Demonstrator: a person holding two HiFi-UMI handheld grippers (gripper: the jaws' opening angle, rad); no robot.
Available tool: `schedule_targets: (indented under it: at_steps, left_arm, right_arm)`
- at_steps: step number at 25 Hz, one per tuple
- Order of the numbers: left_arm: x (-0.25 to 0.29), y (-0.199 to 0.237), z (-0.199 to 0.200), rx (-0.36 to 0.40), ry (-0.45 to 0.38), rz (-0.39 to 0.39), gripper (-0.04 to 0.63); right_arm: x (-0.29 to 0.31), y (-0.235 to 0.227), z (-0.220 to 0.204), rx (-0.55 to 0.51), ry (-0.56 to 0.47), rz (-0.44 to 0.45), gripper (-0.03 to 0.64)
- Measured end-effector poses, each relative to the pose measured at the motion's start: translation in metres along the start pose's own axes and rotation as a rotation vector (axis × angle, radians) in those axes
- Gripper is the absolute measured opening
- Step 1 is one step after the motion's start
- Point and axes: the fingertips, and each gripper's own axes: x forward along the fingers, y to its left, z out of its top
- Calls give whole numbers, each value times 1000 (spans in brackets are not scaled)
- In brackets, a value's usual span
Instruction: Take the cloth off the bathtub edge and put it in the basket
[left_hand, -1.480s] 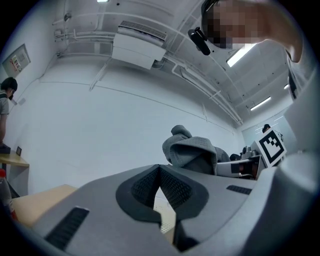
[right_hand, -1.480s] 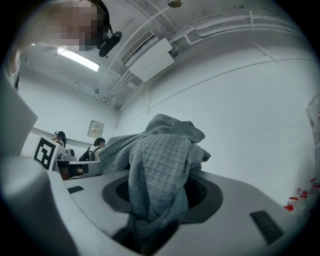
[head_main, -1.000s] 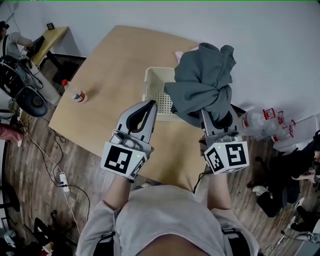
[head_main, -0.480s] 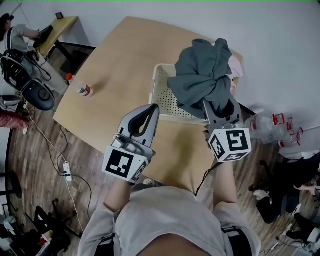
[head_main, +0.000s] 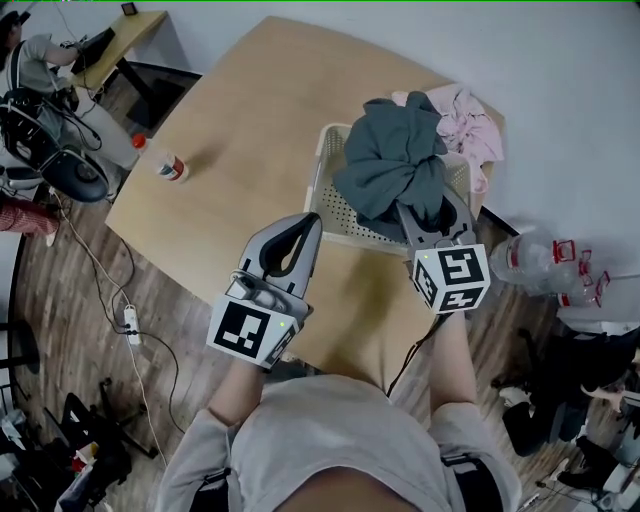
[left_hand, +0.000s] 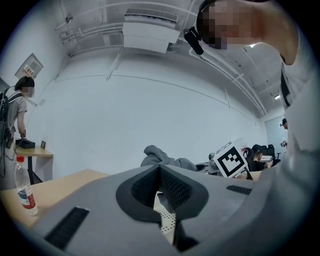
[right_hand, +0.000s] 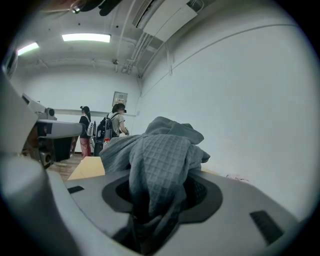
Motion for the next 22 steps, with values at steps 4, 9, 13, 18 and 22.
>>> schedule_targets:
  at_steps: [4, 9, 13, 18, 22]
  left_arm:
    - [2, 6, -9, -11, 20, 18, -3]
    - [1, 15, -18, -22, 38, 41, -3]
    - [0, 23, -23, -27, 47, 58, -3]
    - [-1, 33, -30, -38, 62, 79, -3]
    - [-3, 42, -36, -48, 73, 93, -3]
  right_arm:
    - [22, 1, -21, -40, 92, 30, 201]
    - [45, 5, -45, -76, 200, 84, 201]
    - [65, 8, -63, -96, 274, 118, 201]
    - [84, 9, -93, -98, 398, 158, 201]
    - [93, 13, -111, -44, 515, 226, 202]
